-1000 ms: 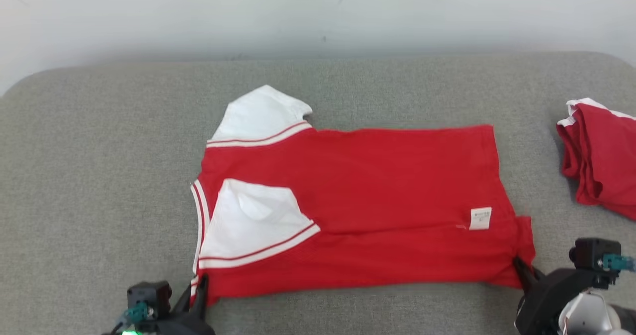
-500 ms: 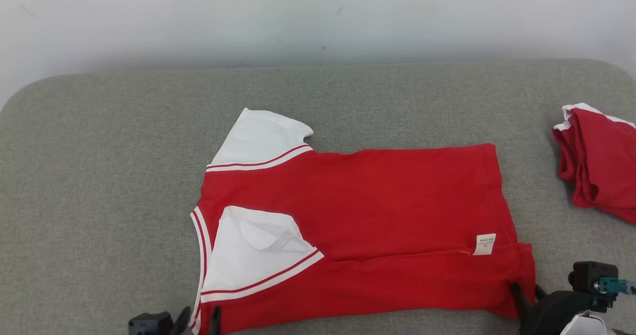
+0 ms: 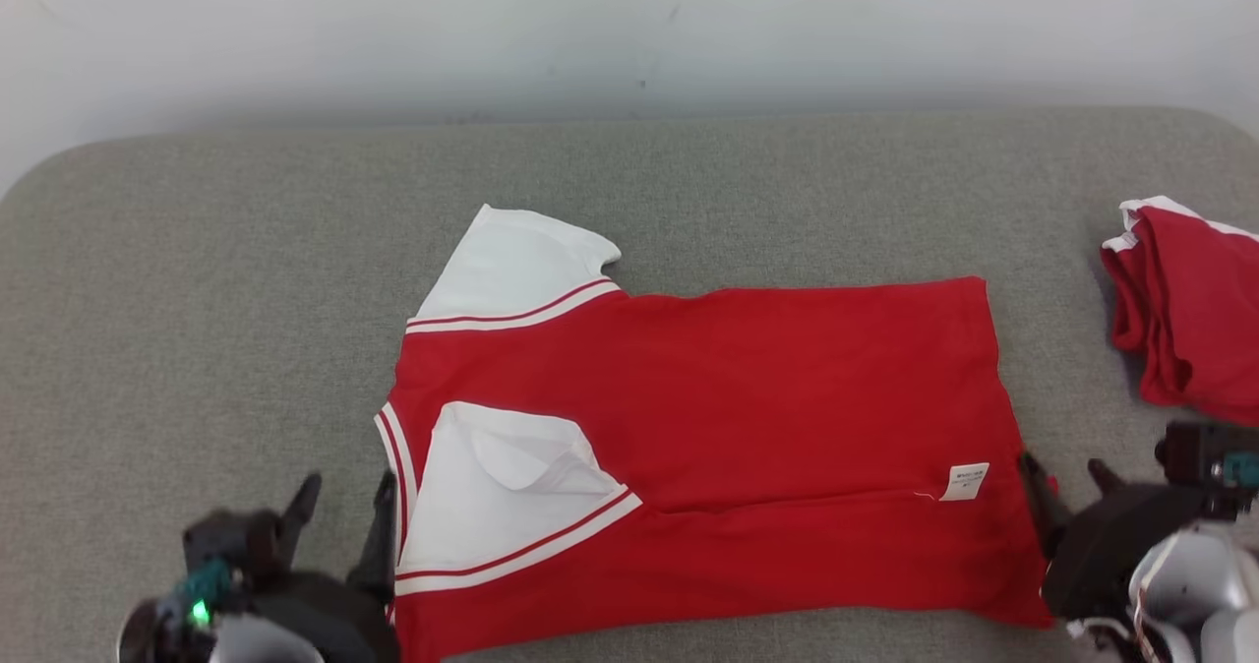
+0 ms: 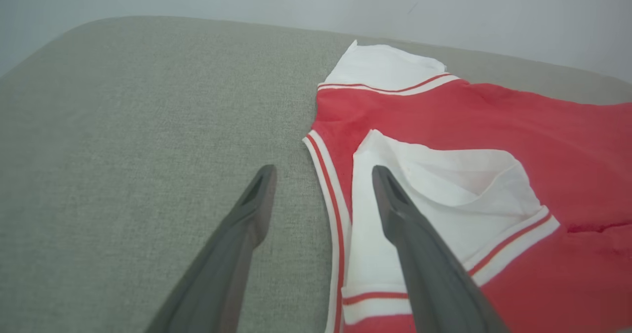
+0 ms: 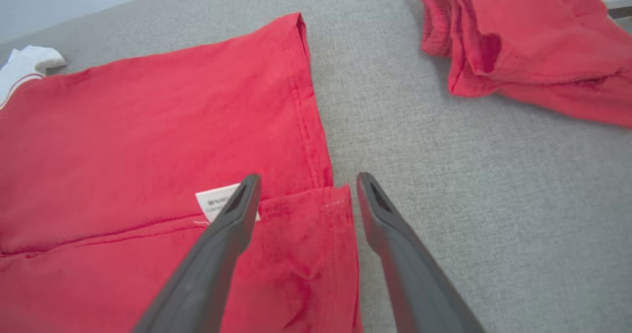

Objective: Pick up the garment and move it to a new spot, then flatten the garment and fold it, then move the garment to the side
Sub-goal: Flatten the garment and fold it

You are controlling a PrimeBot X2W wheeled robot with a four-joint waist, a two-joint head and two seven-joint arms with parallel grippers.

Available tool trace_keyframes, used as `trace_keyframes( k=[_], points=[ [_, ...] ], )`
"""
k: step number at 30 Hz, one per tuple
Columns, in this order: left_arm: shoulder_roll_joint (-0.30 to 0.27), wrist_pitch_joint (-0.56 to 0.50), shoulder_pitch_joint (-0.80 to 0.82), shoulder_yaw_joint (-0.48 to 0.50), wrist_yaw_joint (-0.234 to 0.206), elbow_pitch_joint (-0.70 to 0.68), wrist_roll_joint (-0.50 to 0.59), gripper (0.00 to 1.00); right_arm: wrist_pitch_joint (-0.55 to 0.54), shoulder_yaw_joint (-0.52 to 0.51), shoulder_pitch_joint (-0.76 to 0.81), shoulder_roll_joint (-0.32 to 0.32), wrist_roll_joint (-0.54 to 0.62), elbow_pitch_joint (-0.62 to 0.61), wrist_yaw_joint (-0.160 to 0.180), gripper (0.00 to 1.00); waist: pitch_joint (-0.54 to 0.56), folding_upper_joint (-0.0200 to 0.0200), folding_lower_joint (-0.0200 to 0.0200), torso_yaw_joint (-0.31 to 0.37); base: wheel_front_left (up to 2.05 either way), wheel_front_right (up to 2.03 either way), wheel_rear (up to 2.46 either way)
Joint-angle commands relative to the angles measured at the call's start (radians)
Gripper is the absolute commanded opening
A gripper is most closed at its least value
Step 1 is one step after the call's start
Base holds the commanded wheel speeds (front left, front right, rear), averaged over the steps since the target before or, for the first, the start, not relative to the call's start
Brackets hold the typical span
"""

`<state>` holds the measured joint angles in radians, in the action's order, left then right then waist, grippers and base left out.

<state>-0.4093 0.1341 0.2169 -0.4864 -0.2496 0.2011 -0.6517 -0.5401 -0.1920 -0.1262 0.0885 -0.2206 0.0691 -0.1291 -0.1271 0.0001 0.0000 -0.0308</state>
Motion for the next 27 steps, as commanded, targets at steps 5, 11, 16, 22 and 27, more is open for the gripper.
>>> trace_keyframes(
  k=[5, 11, 16, 22, 27],
  points=[
    [-0.009, -0.106, 0.187, -0.008, 0.062, 0.055, -0.012, 1.0, -0.096, 0.026, -0.144, 0.067, 0.0, 0.021, -0.002, 1.0, -0.079, -0.0001, 0.0, 0.013, 0.0, 0.0, 0.0],
    [0.022, -0.193, 0.41, -0.006, 0.139, 0.194, -0.051, 1.0, -0.16, 0.067, -0.336, 0.114, -0.019, 0.104, -0.002, 1.0, -0.185, -0.0001, 0.0, 0.034, 0.0, 0.0, 0.0],
    [0.028, -0.228, 0.551, -0.004, 0.176, 0.292, -0.049, 1.0, -0.167, 0.107, -0.46, 0.119, -0.039, 0.16, -0.002, 1.0, -0.259, -0.0001, 0.0, 0.068, 0.0, 0.0, 0.0],
    [0.007, -0.269, 0.707, 0.001, 0.219, 0.398, -0.045, 1.0, -0.151, 0.22, -0.598, 0.145, -0.021, 0.228, -0.002, 1.0, -0.347, -0.0001, 0.0, 0.129, 0.0, 0.0, 0.0],
    [-0.005, -0.283, 0.786, -0.007, 0.231, 0.443, -0.028, 1.0, -0.123, 0.288, -0.667, 0.153, -0.039, 0.261, -0.002, 1.0, -0.385, -0.0001, 0.0, 0.162, 0.0, 0.0, 0.0]
  ],
)
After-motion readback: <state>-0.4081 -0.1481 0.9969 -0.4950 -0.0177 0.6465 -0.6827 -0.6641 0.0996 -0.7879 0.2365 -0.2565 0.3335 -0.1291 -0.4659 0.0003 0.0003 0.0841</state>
